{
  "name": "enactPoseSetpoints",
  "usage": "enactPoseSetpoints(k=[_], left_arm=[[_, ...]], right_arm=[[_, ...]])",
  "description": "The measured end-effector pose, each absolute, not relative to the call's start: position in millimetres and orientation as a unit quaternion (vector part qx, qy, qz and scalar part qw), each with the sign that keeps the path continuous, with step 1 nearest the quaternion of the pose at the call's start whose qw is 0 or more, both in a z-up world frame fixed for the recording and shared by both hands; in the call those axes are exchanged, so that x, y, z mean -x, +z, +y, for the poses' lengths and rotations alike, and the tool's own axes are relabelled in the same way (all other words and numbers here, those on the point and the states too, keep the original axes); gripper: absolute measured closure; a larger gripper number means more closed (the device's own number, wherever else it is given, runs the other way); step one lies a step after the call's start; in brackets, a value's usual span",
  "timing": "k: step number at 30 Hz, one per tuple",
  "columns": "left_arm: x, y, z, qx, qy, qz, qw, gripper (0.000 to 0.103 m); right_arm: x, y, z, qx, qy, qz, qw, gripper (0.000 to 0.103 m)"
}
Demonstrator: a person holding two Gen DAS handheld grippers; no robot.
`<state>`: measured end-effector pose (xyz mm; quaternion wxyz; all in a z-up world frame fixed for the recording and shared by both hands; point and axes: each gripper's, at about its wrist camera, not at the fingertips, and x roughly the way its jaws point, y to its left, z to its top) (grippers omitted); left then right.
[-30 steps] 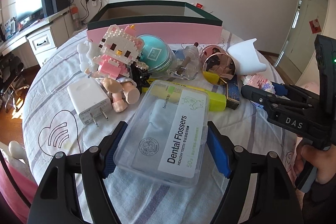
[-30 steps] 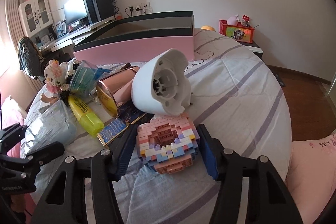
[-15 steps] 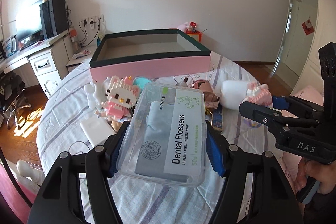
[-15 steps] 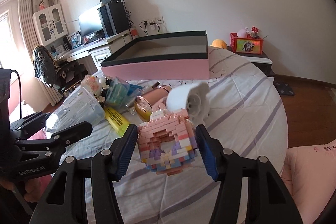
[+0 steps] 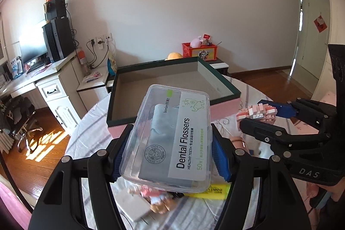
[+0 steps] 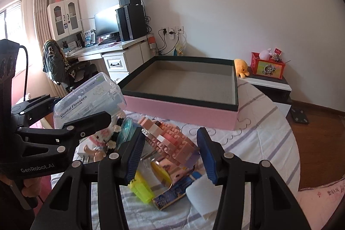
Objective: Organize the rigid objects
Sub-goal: 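Carry the flosser case and block donut into the pink box and release both, then withdraw both tools from the box back over the bed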
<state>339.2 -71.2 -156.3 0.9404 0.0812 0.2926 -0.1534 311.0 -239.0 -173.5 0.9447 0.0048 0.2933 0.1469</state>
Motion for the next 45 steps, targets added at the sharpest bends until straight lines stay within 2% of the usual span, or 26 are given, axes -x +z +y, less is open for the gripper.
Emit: enactPoseSetpoints(k=[7,13,21,24,26,28,29,31,34,39,41,42,45], left_arm=[[-432,-151,-69,-0.083,-0.124,0.328,0.933,0.035],[-498,-179,-69,-0.074,-0.118,0.402,0.905,0.035],[-518,-208,-68,-0.079,-0.097,0.445,0.887,0.035],[-514,-208,-67,-0.079,-0.089,0.444,0.888,0.028],[-507,-202,-64,-0.068,-0.086,0.434,0.894,0.023],[-495,-190,-58,-0.057,-0.084,0.415,0.904,0.017],[-486,-183,-55,-0.055,-0.079,0.400,0.912,0.015],[-459,-166,-52,-0.061,-0.066,0.361,0.928,0.012],[-411,-144,-46,-0.063,-0.051,0.298,0.951,0.000],[-332,-121,-42,-0.060,-0.030,0.230,0.971,0.000],[-305,-114,-41,-0.052,-0.030,0.214,0.975,0.000],[-293,-110,-40,-0.051,-0.028,0.208,0.976,0.000],[-258,-105,-37,-0.050,-0.013,0.186,0.981,0.000]], right_arm=[[-381,-154,-231,0.005,0.138,0.293,0.946,0.051],[-445,-175,-220,-0.004,0.141,0.341,0.930,0.051],[-486,-218,-218,-0.027,0.138,0.419,0.897,0.051],[-485,-220,-223,-0.041,0.122,0.424,0.896,0.051],[-478,-215,-229,-0.058,0.117,0.412,0.902,0.047],[-467,-207,-233,-0.068,0.114,0.401,0.906,0.027],[-459,-202,-235,-0.071,0.111,0.391,0.911,0.022],[-439,-188,-237,-0.077,0.108,0.370,0.919,0.022],[-398,-163,-236,-0.066,0.101,0.325,0.938,0.020],[-318,-130,-230,-0.045,0.073,0.257,0.963,0.014],[-289,-122,-229,-0.043,0.061,0.238,0.968,0.007],[-274,-118,-227,-0.039,0.057,0.225,0.972,0.000],[-234,-109,-223,-0.034,0.048,0.197,0.979,0.000]])
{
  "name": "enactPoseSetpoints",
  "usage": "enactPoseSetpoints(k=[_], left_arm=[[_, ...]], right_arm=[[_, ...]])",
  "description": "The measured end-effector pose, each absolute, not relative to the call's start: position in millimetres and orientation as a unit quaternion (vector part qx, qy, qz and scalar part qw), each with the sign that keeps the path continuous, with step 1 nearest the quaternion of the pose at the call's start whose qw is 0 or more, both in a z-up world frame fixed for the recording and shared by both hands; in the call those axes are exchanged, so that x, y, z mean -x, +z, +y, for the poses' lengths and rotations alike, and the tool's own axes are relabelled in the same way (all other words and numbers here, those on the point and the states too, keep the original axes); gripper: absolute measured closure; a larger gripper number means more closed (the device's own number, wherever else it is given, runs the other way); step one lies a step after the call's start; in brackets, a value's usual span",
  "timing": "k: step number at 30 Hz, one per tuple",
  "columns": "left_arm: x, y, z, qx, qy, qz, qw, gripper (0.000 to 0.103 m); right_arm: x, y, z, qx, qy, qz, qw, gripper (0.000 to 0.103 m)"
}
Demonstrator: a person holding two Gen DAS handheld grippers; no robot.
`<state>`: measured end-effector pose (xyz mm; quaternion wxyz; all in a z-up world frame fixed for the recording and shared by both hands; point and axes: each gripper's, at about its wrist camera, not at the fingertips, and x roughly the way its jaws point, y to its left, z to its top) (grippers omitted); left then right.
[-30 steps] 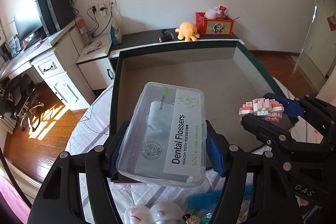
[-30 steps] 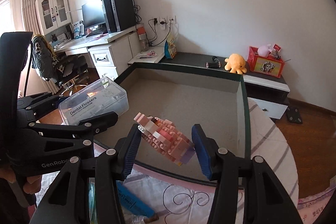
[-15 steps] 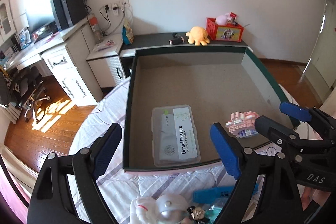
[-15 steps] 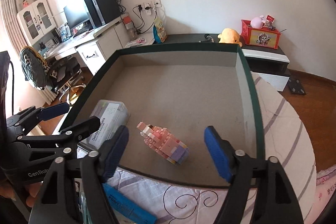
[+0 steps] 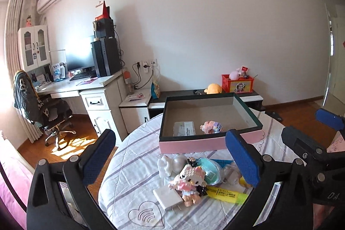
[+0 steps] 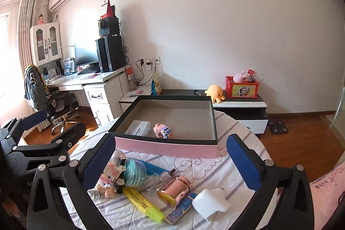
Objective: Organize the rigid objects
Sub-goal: 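Withdraw both tools from the box back over the bed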
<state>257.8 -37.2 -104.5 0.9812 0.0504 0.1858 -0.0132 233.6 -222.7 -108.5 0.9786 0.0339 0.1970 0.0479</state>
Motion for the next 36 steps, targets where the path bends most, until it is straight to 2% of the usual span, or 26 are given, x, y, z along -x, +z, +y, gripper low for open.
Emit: enactPoseSetpoints(k=[5,14,27,36], left_arm=[[-200,-97,-29,-0.024,-0.006,0.155,0.988,0.000],[-148,-81,-23,-0.017,-0.021,0.114,0.993,0.000],[-125,-71,-20,-0.016,-0.016,0.091,0.996,0.000],[-133,-79,-18,-0.017,-0.015,0.103,0.994,0.000]], right_arm=[[-185,-96,-210,-0.023,0.027,0.170,0.985,0.000],[-120,-79,-208,-0.017,0.007,0.124,0.992,0.000],[-95,-70,-201,-0.009,0.009,0.103,0.995,0.000],[-101,-74,-201,-0.008,0.011,0.111,0.994,0.000]])
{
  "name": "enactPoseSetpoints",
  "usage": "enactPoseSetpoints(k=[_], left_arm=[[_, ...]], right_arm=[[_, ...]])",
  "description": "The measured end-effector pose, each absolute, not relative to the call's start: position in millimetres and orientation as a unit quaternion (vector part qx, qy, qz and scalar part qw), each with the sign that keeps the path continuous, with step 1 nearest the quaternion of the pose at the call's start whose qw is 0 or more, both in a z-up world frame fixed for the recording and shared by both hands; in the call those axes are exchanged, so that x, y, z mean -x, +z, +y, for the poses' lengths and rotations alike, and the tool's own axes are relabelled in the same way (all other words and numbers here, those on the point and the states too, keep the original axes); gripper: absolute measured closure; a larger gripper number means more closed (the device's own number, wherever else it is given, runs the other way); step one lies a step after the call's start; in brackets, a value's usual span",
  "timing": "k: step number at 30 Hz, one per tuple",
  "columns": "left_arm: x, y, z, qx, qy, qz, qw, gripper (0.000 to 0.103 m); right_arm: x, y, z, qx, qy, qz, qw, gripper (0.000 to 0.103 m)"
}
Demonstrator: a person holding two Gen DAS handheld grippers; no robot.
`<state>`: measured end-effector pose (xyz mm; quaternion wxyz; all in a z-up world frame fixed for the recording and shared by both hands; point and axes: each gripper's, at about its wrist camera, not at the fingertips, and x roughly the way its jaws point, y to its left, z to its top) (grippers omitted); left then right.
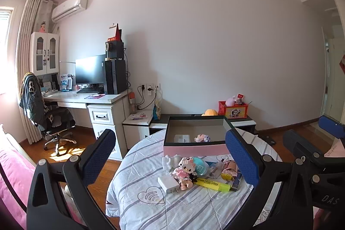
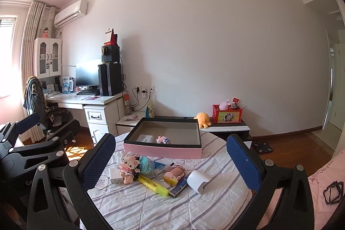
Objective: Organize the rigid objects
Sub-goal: 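Withdraw both tools from the box back over the bed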
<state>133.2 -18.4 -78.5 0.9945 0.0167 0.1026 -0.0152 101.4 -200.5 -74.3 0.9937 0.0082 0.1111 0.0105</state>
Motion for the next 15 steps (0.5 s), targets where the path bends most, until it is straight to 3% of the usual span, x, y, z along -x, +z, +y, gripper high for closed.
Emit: enactPoseSetpoints(k=[7,15], left_arm=[[-165,-108,-17,-0.017,-0.035,0.157,0.987,0.000],[-221,-179,-3,-0.013,-0.024,0.272,0.962,0.000]], right_arm=[[-127,-97,-202,-0.007,0.018,0.153,0.988,0.000],[-180,-166,-220,-0.017,0.009,0.257,0.966,0.000]])
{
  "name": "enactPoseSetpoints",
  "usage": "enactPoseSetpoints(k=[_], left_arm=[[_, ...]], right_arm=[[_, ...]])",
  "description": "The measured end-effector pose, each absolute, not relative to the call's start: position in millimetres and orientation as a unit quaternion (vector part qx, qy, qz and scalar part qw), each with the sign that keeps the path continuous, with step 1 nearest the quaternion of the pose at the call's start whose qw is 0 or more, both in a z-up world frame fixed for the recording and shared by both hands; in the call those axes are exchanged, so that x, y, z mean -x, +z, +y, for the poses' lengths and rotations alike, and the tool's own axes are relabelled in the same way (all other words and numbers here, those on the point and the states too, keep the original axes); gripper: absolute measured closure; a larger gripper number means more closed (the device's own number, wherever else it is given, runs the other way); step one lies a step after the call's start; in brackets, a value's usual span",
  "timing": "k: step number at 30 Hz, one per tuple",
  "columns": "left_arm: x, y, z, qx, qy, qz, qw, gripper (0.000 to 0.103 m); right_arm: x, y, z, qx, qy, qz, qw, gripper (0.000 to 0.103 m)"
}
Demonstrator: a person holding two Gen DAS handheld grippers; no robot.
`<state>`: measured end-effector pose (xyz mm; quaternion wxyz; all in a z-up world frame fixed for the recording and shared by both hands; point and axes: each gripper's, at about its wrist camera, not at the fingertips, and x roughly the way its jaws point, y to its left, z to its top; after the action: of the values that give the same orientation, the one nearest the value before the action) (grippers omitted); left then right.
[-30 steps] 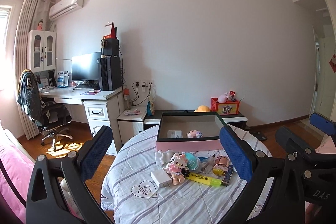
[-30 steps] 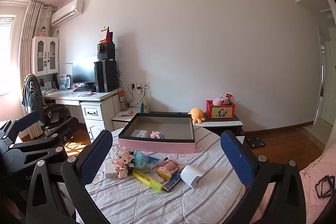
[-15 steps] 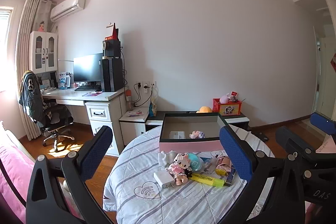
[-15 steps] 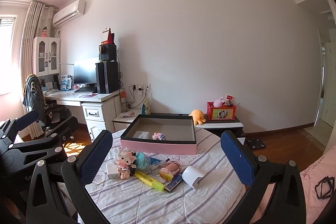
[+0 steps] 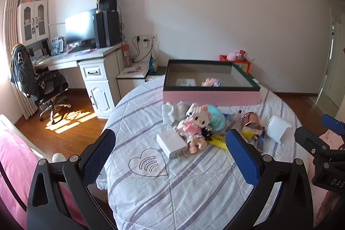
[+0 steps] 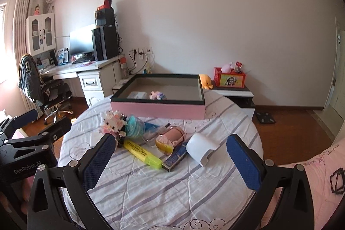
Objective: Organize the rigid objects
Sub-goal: 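Withdraw both tools from the box back over the bed, then grasp the white charger with the left gripper while the right grasps the white cup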
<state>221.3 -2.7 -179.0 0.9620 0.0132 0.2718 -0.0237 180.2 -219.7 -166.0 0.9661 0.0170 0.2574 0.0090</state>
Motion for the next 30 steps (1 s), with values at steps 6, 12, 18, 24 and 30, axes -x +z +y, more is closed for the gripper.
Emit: enactPoseSetpoints(k=[6,12,18,24,30], left_arm=[[-257,-218,13,0.006,-0.007,0.333,0.943,0.000],[-282,-240,11,0.000,-0.005,0.360,0.933,0.000],[-303,-265,3,-0.026,-0.003,0.397,0.917,0.000],[-327,-277,2,-0.021,0.004,0.426,0.904,0.000],[-332,-274,-1,-0.032,-0.026,0.414,0.909,0.018]], right_arm=[[-210,-203,-237,-0.035,0.000,0.306,0.951,0.000],[-232,-222,-246,-0.041,-0.005,0.332,0.942,0.000],[-246,-236,-258,-0.049,-0.013,0.348,0.936,0.000],[-258,-247,-263,-0.052,-0.013,0.361,0.931,0.000],[-274,-250,-268,-0.054,-0.010,0.362,0.930,0.000]])
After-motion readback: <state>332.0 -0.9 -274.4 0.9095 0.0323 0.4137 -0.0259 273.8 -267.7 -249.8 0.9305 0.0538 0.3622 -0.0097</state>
